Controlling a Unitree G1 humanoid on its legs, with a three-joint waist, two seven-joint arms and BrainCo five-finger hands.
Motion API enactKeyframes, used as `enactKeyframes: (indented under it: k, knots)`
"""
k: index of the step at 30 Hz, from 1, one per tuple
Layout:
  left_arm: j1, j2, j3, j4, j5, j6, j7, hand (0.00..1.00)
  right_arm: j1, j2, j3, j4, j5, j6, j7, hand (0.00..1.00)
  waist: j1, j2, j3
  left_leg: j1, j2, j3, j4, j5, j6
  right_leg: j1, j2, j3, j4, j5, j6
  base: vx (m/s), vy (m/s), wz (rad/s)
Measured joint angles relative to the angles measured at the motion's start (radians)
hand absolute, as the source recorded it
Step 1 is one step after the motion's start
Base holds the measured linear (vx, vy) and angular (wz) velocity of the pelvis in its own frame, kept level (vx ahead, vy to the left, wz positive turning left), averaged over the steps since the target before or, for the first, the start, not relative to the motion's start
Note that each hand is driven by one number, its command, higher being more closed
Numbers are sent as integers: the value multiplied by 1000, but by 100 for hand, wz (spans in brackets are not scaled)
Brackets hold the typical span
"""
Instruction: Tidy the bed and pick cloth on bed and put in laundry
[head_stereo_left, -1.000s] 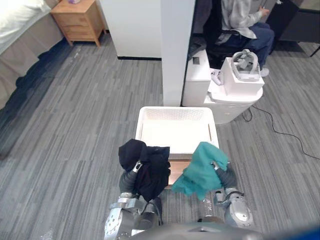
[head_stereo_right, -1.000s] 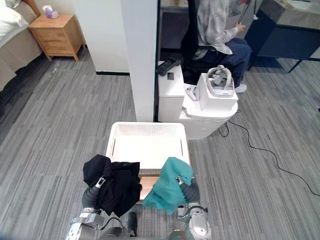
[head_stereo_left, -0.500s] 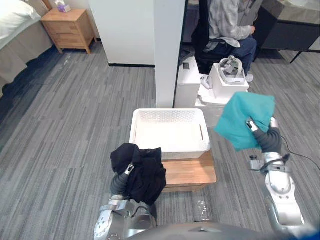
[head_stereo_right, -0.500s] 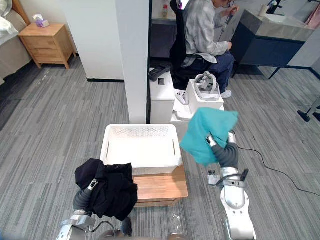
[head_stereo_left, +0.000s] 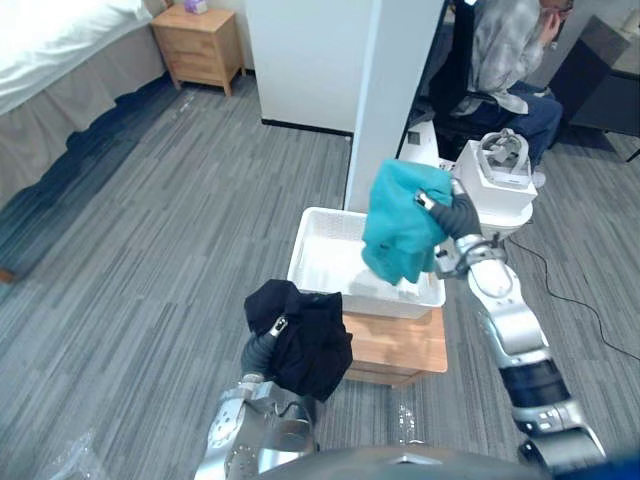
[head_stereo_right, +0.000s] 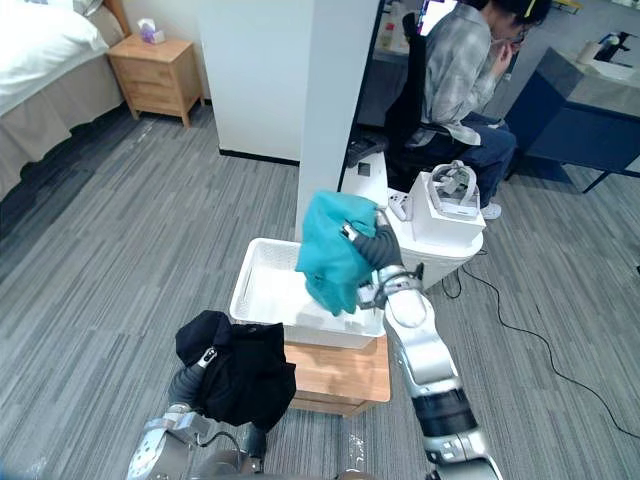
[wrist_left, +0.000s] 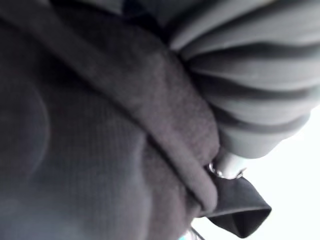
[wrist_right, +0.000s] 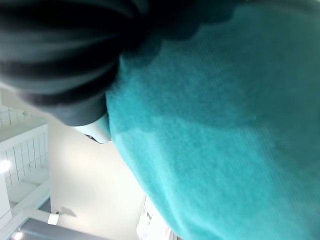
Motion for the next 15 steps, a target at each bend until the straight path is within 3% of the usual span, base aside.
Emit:
enactKeyframes:
  k: [2, 4, 5, 7, 8, 10, 13, 15]
  knots:
    - [-36, 5, 1, -1, -1, 0, 3, 100, -75, 7, 1, 48, 0, -1, -24, 100, 3, -3, 21, -40, 1, -14, 0, 0, -1, -30, 5, 0, -3, -5, -10, -120, 37, 33]
    - [-103, 23, 3, -3, -2, 0, 21, 100, -206, 9, 0, 117, -1, -4, -56, 100, 14, -20, 75, -110, -4, -14, 1, 10, -15, -80, 9, 0, -28, -57, -34, -121, -23, 33]
    - [-121, 22, 5, -2, -2, 0, 27, 100, -236, 10, -2, 137, -1, -10, -60, 100, 17, -17, 94, -123, 1, -11, 1, 12, -20, -92, 12, -3, -37, -53, -18, -160, -47, 13]
    - [-146, 21, 14, -5, -2, -2, 42, 100, -281, 32, -2, 179, -1, -17, -72, 100, 39, -26, 144, -173, 33, 35, 34, 26, -23, -132, 26, -15, -35, -47, -21, -122, -52, 8]
    - [-150, 17, 14, -7, -2, -4, 43, 100, -283, 35, -2, 179, -1, -20, -78, 100, 43, -20, 159, -175, 44, 34, 34, 55, -26, -130, 37, -21, -33, -47, -21, -43, -88, 12]
    - [-173, 17, 12, -9, -2, -5, 50, 100, -291, 43, -2, 182, 1, -26, -86, 100, 49, -35, 185, -203, 64, 35, 27, 102, -25, -155, 54, -29, -33, -46, -26, 1, -79, 9]
    - [-251, 14, 5, -10, -1, -17, 76, 100, -382, 59, -3, 243, 7, -34, -114, 100, 60, -42, 255, -248, 69, 37, 9, 140, -23, -216, 53, -27, -6, -33, -30, 51, -30, -2]
    - [-281, 24, -4, -9, 0, -40, 83, 100, -416, 75, 0, 291, 8, -38, -127, 100, 65, -41, 259, -273, 67, 48, 9, 139, -23, -246, 49, -21, -2, -26, -27, 70, 10, -12]
